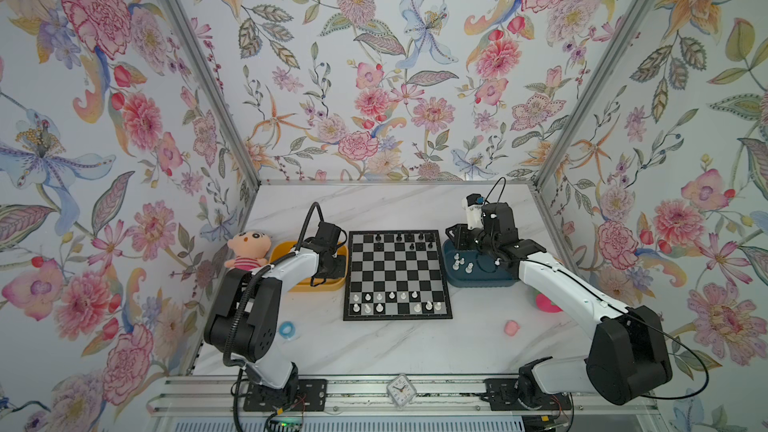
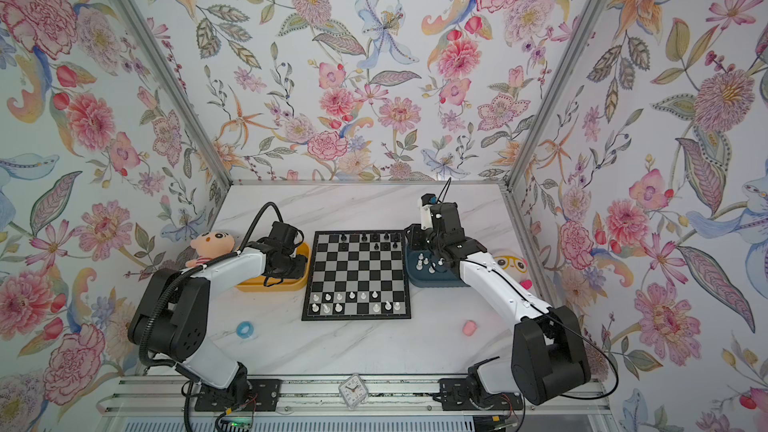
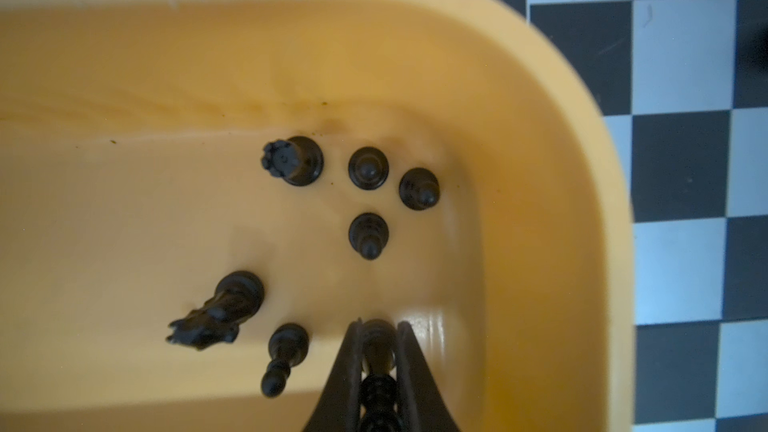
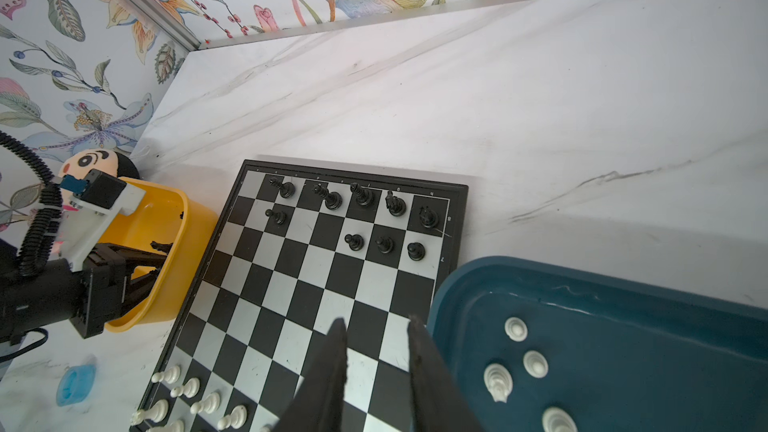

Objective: Set up the chess pieces on the board
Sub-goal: 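Lower the left gripper and close it on a black queen, then lift the black queen and carry it over the board's farthest row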

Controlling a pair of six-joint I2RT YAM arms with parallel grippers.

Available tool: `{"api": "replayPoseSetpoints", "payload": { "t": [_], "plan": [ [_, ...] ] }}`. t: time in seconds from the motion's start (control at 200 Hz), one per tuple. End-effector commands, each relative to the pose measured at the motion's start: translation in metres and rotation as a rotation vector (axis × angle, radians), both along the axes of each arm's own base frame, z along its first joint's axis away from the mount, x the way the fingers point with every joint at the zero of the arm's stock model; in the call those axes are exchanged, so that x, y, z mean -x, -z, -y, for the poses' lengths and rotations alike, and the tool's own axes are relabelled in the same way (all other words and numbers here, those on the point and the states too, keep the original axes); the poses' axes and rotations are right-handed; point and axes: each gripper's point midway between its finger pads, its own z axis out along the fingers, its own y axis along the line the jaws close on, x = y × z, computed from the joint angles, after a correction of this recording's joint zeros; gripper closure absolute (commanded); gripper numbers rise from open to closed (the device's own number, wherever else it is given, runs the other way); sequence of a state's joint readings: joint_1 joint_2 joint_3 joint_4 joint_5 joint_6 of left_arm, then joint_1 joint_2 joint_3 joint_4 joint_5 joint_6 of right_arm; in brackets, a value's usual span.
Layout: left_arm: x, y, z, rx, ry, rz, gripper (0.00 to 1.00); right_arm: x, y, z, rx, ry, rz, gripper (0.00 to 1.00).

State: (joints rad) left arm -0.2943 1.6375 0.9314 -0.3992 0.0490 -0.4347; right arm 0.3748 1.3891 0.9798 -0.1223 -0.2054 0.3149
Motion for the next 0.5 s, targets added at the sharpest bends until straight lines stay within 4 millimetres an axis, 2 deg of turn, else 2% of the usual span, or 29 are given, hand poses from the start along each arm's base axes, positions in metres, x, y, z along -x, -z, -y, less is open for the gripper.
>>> {"api": "replayPoseSetpoints", "payload": {
  "t": [0.0,0.14,0.15,0.175,0.495],
  "plan": [
    [-0.002,-0.017,-0.004,-0.005,-0.010,0.025,0.88,0.006,-0.004,-0.001,-0.009,-0.003,0.010,0.73],
    [-0.004,-0.032,-0.007,-0.032,-0.013,0.044,0.89,0.006,-0.004,-0.001,-0.010,-0.002,0.008,0.73],
    [-0.005,-0.042,-0.007,-0.026,-0.014,0.070,0.89,0.006,-0.004,-0.001,-0.010,-0.002,0.009,0.73],
    [-0.006,-0.048,-0.007,-0.024,-0.014,0.085,0.89,0.006,-0.004,-0.002,-0.009,-0.003,0.009,0.73],
    [-0.011,-0.097,-0.011,-0.050,-0.017,0.167,0.89,0.006,-0.002,-0.002,-0.011,-0.005,0.008,0.73]
  ]
}}
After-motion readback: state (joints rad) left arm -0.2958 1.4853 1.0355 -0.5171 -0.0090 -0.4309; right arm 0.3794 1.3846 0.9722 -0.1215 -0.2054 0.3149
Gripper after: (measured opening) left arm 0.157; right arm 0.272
